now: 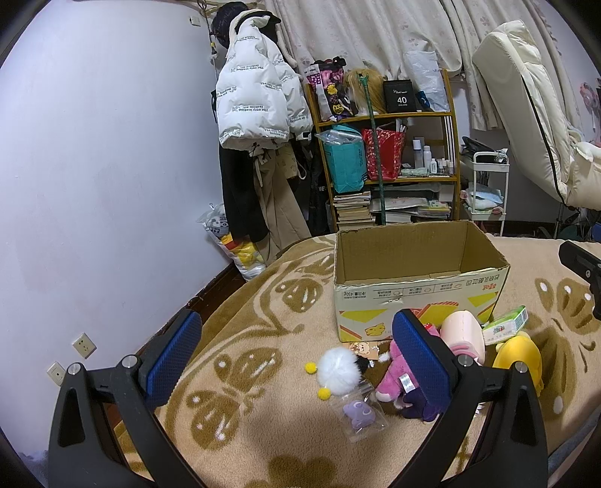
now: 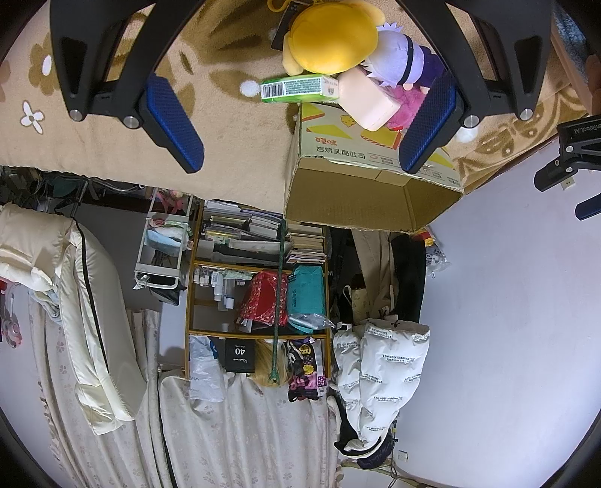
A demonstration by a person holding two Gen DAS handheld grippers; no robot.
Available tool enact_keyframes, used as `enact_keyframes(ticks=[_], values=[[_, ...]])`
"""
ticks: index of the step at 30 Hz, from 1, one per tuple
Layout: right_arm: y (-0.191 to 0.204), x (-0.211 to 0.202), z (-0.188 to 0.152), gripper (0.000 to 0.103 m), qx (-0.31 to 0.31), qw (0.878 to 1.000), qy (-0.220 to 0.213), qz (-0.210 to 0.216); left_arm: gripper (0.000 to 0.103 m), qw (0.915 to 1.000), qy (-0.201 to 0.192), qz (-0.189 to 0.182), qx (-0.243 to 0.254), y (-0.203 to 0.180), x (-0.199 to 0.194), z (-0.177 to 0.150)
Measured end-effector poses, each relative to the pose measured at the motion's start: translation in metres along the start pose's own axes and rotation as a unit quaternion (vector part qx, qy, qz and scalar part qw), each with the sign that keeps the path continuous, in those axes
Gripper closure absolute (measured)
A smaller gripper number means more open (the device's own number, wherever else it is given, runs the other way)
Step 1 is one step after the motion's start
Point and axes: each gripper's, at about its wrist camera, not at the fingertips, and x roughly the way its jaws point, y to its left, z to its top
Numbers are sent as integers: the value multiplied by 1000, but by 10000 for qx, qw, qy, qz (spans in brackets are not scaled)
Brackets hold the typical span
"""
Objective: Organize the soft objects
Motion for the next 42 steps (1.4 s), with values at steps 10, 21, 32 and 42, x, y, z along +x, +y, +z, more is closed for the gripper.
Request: enact_keyframes(ticks=[10, 21, 32, 42], values=[[0, 0, 1, 0, -1, 10000, 2, -4, 2, 10000, 6, 2, 7, 0, 0, 0], [1, 1, 0, 0, 7, 10000, -1, -1, 2, 10000, 10, 7, 15, 1, 2, 0], [1, 2, -1, 0, 10, 10000, -14, -21, 2, 10000, 19, 6, 23, 4, -2, 0], [0, 1, 0, 0, 13, 10000, -12, -16, 2, 10000, 57, 7, 59, 0, 2, -6]])
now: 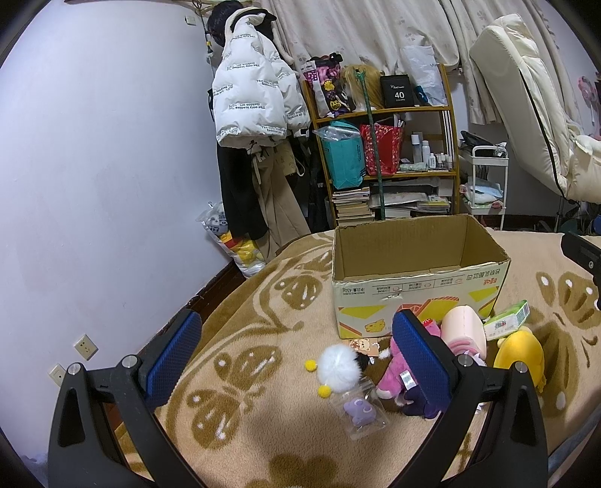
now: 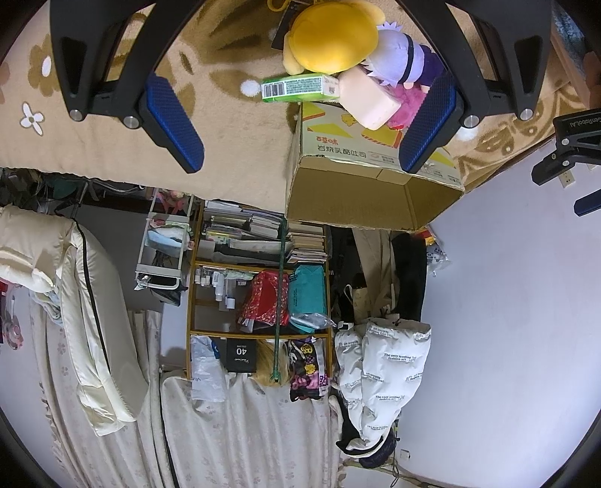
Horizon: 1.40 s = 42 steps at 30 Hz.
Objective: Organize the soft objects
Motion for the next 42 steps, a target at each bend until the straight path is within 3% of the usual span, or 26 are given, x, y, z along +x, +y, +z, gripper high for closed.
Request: enact_keyframes(ticks=[13, 25, 33, 42], values=[[1, -1, 2, 0, 0, 10000, 47, 12, 2, 9989, 413, -20, 230, -10, 16, 1], [-1, 24, -3, 0, 14, 9989, 467, -58, 2, 9882, 1403, -430, 442, -28, 67, -3], [-12, 43, -7, 0, 287, 9970, 719, -26, 2, 9681, 2354, -721, 462, -43, 113, -17], [-25, 79, -26, 0, 553, 9861, 1565, 8, 2, 9453, 3132, -870, 266, -45, 148, -37]])
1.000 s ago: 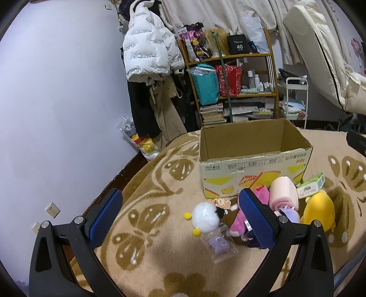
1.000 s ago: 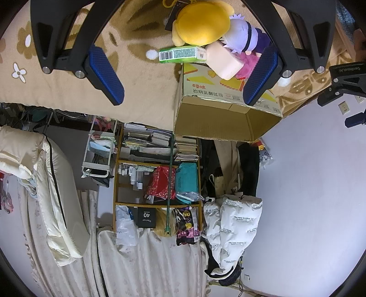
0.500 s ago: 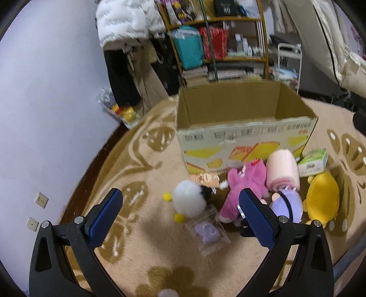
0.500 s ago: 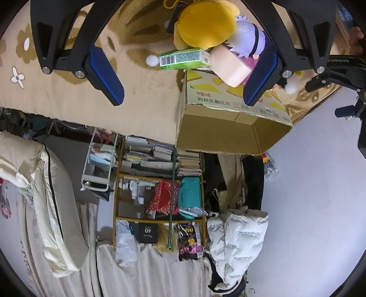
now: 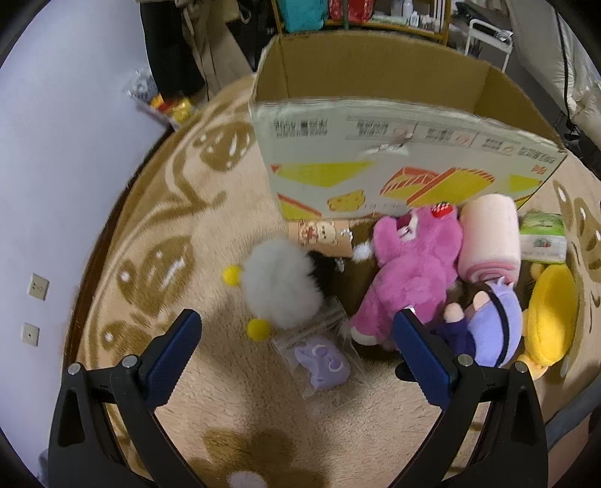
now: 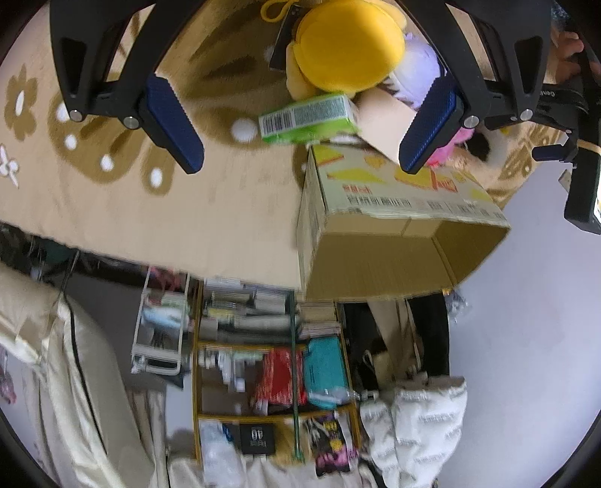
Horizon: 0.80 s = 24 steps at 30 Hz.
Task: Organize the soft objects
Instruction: 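Lower the left tool onto the clear bag while the right tool reaches the green tissue pack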
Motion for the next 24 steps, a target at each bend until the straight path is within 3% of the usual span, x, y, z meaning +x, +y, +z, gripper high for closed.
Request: enact_keyframes(ticks=[10, 24], values=[[-10, 40, -15, 0, 364, 9971, 663, 112, 2, 9975, 694, -135, -50, 6, 35, -2], [-5, 65, -18, 0, 394, 9940, 1010, 158, 2, 9949, 907, -349, -259, 21, 52, -3]])
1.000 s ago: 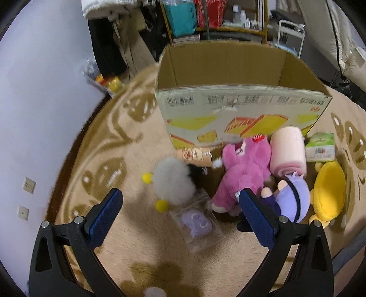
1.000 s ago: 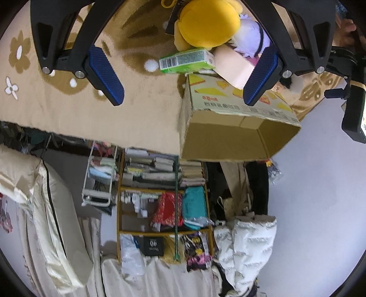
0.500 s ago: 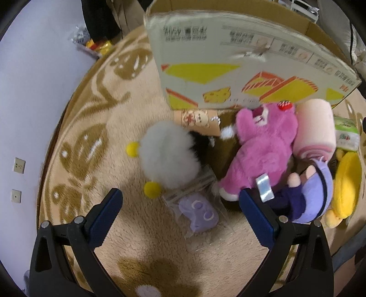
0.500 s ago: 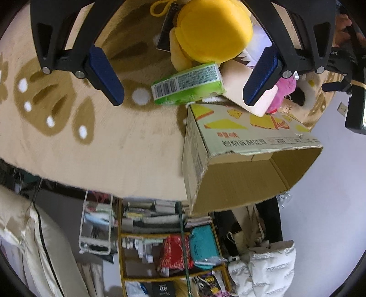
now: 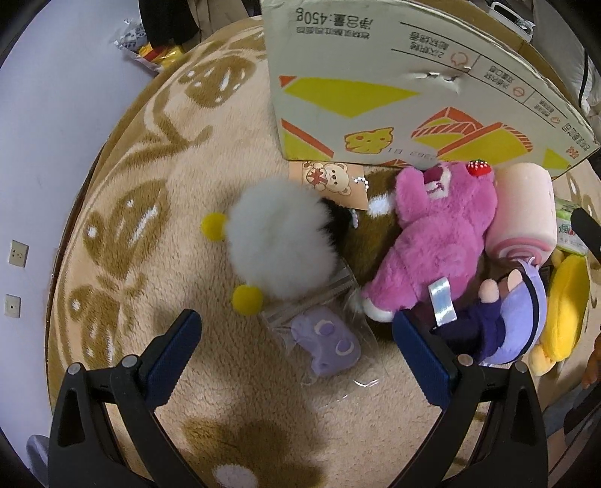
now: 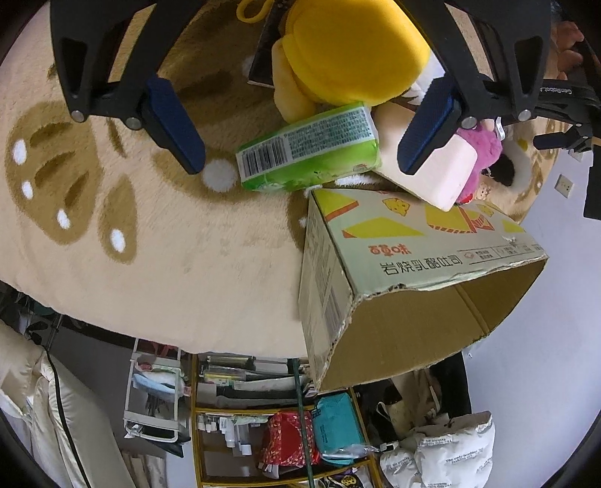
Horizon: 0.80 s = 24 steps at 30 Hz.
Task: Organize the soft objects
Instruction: 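Lower the left tool onto the clear bag while the right tool reaches the green tissue pack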
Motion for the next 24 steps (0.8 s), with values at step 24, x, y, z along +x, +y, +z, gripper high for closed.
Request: enact_keyframes(ticks=[24], values=[[-4, 20, -3, 8, 212, 9994, 252, 143, 36, 9990, 155, 14, 421, -21, 19, -3]])
